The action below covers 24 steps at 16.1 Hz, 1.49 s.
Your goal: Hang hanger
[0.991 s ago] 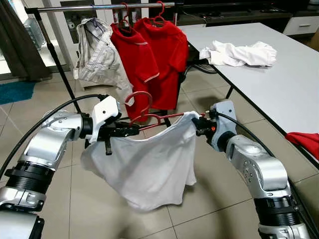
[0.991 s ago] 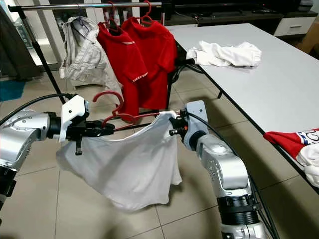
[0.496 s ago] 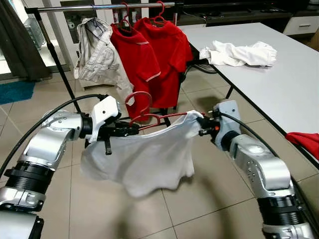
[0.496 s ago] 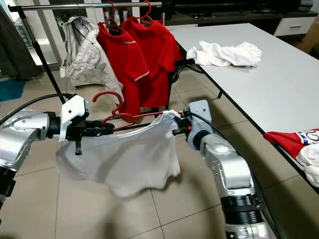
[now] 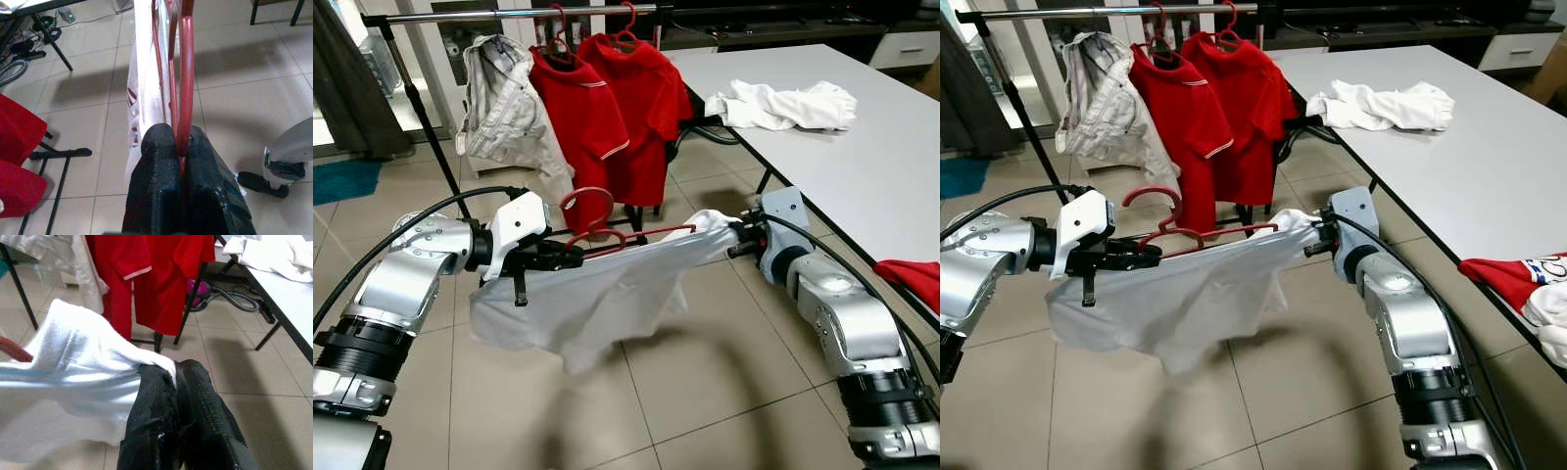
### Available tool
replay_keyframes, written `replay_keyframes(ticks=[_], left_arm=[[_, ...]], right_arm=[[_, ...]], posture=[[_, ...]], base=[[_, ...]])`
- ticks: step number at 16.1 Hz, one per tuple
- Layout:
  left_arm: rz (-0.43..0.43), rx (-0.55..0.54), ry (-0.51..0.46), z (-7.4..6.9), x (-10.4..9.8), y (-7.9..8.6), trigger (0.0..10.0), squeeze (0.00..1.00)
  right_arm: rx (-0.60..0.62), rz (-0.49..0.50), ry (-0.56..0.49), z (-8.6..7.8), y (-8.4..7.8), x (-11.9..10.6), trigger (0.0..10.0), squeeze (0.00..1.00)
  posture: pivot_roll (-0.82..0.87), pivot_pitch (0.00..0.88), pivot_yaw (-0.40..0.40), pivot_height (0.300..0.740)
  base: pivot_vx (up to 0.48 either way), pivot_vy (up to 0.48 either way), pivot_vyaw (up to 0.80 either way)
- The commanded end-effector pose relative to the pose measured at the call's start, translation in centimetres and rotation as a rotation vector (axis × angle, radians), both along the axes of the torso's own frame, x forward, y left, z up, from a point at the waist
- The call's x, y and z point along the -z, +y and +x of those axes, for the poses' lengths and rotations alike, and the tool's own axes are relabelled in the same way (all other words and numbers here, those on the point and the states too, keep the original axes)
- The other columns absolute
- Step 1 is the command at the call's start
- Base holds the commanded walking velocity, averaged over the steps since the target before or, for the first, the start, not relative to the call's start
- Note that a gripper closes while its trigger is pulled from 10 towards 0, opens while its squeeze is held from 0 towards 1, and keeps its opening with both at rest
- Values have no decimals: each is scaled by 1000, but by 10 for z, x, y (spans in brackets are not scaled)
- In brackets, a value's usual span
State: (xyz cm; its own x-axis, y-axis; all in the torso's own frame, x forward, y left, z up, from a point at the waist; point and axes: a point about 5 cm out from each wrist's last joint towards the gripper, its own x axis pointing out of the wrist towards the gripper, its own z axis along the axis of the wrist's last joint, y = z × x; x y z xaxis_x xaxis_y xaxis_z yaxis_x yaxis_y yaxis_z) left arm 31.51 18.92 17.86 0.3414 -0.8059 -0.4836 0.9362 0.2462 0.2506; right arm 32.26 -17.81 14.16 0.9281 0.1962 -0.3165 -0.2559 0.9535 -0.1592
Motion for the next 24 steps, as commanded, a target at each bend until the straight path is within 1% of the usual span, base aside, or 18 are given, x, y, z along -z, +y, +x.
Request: replay_keyframes(ticks=[1,5,6,9,11,12,14,15,17,18,19,20,21,23,24], left_arm=[[36,-6,6,-3,-1,8,0,0],[28,-56,-35,1,-8,16,0,0],[1,-89,-64,6,-15,19,0,0],[-29,-129,-99,12,-23,24,0,0],[-61,-140,-94,12,-26,27,0,0],[-64,-135,-91,11,-27,29,0,0],[-60,-108,-61,7,-25,33,0,0],[-53,-73,-24,4,-23,32,0,0],[11,-39,21,-3,-16,33,0,0],[46,-38,34,-5,-9,30,0,0],[80,-39,37,-6,-3,28,0,0],[97,-38,40,-6,-1,27,0,0],[130,-23,57,-7,3,24,0,0],[177,-11,73,-9,8,24,0,0],[183,-7,90,-11,10,23,0,0]], right_arm=[[70,-60,-21,2,-17,-3,0,0],[63,-96,-8,0,-23,2,0,0],[37,-120,17,-3,-24,9,0,0],[35,-140,48,-7,-26,22,0,0],[52,-148,62,-8,-30,27,0,0],[61,-156,69,-9,-33,30,0,0],[88,-168,83,-10,-40,35,0,0],[101,-172,80,-10,-43,36,0,0],[121,-152,41,-6,-44,28,0,0],[127,-106,-27,1,-41,13,0,0],[129,-81,-65,5,-39,4,0,0],[128,-80,-75,6,-39,0,0,0],[133,-90,-102,9,-39,-8,0,0],[151,-101,-131,11,-41,-15,0,0],[157,-142,-143,12,-43,-17,0,0]], posture=[[-109,0,3,740],[-109,0,4,740],[-110,0,5,740],[-110,0,5,740],[-109,0,5,740],[-109,0,5,740],[-107,0,3,740],[-106,0,2,740],[-106,0,2,740],[-106,0,2,740],[-106,0,2,740],[-106,0,2,740],[-106,0,2,740],[-109,0,1,740],[-109,0,1,740]], base=[[0,0,0],[0,0,0],[0,0,0],[0,0,0],[0,0,0],[0,0,0],[0,0,0],[0,0,0],[0,0,0],[0,0,0],[0,0,0],[0,0,0],[0,0,0],[0,0,0],[0,0,0]])
